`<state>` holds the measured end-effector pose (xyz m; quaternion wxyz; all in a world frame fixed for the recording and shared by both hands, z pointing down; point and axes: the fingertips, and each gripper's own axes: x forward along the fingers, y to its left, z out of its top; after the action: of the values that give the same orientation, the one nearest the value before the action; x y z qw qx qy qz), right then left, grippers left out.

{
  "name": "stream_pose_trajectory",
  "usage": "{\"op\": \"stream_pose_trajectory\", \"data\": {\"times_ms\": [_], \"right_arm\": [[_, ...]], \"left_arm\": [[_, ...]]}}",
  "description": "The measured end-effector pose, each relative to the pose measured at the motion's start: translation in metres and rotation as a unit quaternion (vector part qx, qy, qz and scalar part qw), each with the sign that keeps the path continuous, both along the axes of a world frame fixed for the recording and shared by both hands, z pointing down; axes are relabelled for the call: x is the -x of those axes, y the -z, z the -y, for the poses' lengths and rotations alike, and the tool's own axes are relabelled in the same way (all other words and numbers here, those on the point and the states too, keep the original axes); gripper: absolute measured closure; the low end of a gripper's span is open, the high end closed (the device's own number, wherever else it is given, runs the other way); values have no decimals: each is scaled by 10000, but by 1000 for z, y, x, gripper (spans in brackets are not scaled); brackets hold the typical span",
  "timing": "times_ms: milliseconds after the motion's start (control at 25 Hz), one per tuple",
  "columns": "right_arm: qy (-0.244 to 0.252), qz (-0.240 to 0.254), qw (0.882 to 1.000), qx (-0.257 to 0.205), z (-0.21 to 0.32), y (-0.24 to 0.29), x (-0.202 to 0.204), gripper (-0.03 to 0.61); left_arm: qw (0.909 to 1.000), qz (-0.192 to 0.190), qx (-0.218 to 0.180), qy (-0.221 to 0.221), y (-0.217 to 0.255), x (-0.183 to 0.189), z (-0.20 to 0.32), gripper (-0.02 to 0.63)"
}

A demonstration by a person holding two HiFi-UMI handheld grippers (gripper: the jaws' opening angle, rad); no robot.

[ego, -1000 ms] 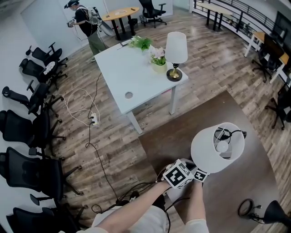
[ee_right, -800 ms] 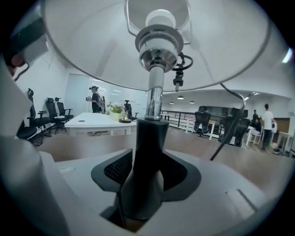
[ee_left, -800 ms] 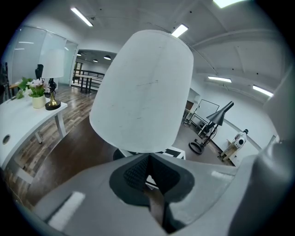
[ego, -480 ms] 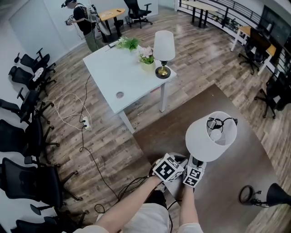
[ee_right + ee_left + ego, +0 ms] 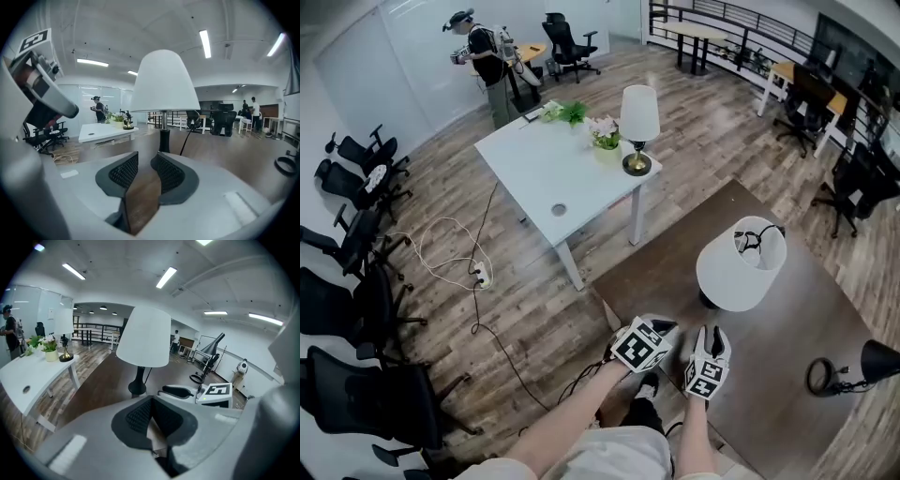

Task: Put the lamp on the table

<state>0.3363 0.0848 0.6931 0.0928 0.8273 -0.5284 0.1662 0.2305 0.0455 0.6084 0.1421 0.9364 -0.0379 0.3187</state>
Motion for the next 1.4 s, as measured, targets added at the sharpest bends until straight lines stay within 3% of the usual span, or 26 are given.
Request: {"op": "stream_pose_trajectory", "data": {"times_ms": [440,800,1080,1400], "right_arm": [[-380,145,9989,-220,-60,43,72,511],[-570,277,9975,-305,-99,68,100,522],[-710,941,9920,-453,-107,80,117,552],[-504,654,9958,-391,-114,103,135,552]], "left_arm": [[9995,-287,-120,-95,9,59,-37,614],[9980,-631,1,-23,19,82,-72,614],[9958,-894,154,100,31,97,-89,614],[9956,-934,20,108,39,109,-97,614]]}}
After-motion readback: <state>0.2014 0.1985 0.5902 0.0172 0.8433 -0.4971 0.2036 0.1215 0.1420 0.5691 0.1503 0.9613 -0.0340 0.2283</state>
